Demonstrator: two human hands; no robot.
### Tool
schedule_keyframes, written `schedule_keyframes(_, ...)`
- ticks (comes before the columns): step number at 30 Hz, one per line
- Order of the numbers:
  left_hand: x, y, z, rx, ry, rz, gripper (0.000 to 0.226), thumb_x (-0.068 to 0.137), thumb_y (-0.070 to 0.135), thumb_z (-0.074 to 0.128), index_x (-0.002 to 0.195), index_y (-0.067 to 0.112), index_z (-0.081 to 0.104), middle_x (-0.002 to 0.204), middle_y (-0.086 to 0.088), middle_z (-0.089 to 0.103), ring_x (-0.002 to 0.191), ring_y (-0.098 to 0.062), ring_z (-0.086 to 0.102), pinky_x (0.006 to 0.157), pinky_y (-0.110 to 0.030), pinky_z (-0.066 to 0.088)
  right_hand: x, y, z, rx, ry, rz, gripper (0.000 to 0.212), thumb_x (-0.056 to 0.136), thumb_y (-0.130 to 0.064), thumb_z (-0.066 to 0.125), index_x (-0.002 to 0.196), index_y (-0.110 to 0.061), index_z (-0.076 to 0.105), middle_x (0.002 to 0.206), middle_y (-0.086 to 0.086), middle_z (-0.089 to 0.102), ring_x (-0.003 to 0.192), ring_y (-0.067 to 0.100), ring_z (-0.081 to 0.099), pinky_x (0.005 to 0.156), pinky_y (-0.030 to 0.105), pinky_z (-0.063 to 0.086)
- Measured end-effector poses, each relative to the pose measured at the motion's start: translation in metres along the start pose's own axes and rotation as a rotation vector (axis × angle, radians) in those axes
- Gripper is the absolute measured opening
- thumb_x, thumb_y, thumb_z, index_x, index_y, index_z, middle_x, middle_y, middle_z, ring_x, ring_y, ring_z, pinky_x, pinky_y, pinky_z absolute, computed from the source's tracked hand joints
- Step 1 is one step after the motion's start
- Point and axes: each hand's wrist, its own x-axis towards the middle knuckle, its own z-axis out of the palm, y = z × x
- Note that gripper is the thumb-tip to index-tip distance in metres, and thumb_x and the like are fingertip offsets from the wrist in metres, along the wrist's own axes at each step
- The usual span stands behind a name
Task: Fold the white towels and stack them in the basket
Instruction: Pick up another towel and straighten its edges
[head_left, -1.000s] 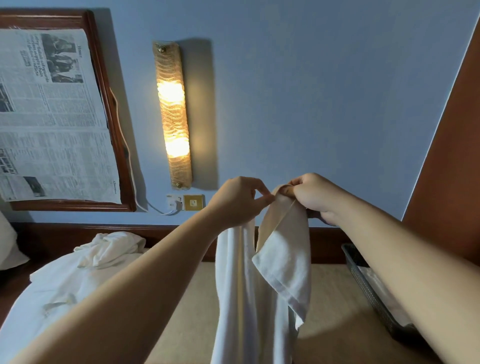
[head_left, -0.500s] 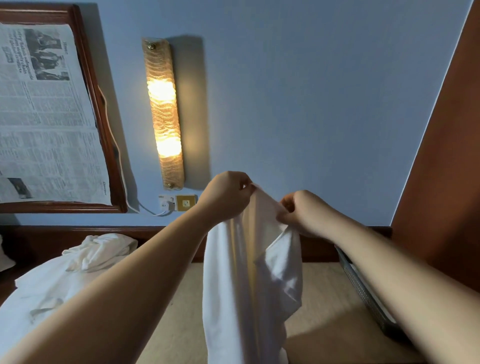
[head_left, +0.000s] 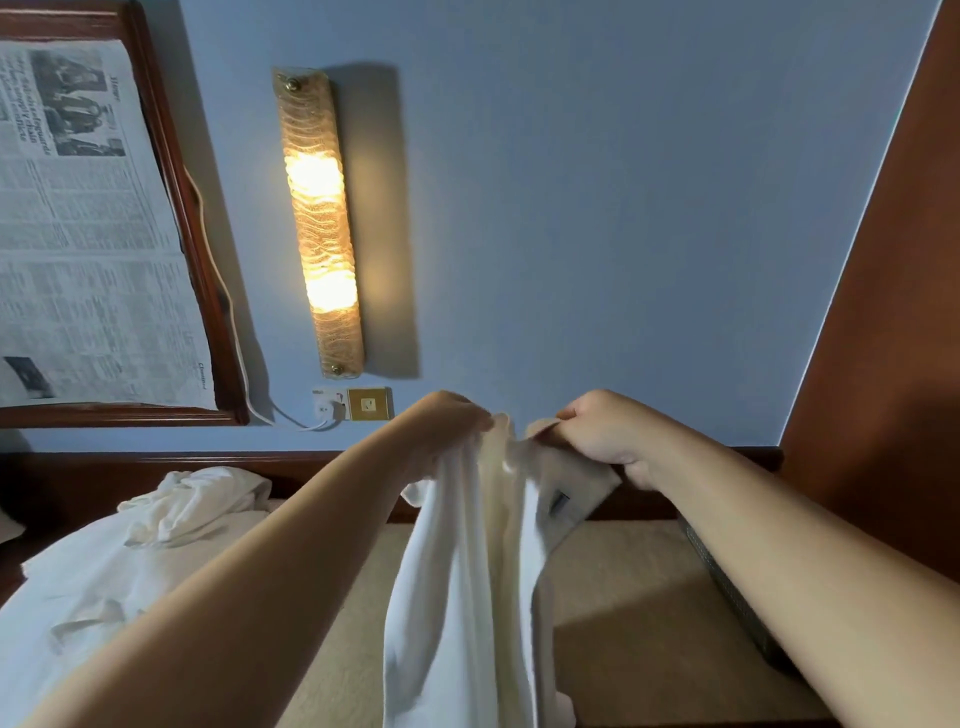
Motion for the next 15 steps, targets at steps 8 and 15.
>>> schedule_keyframes(8,-0.012,-0.016,-0.013,-0.448,-0.202,-0.037,0.041,0.088,0.003,0.077,0.127,0.014,0.071,0.118,-0.016,0.074,0.11,-0.035,0.069,0.095,-0.053,0.058,0.015,0.001,0.013,0.43,-0.002,0.212,0.058,0.07,-0.031,0.096,0.112,-0.001,0.071,0.125,0.023,0.07,0.118,0.04,0.067,0.106,0.056,0.052)
schedule_keyframes(15,-0.019,-0.03,-0.008,-0.854,-0.246,0.055,0.058,0.088,-0.022,0.053,0.136,0.009,0.064,0.122,-0.022,0.073,0.11,-0.037,0.073,0.086,-0.041,0.063,0.007,-0.001,0.024,0.804,-0.133,0.162,0.011,0.092,0.006,0.07,0.103,0.005,0.07,0.087,0.018,0.074,0.069,0.025,0.074,0.056,0.036,0.063)
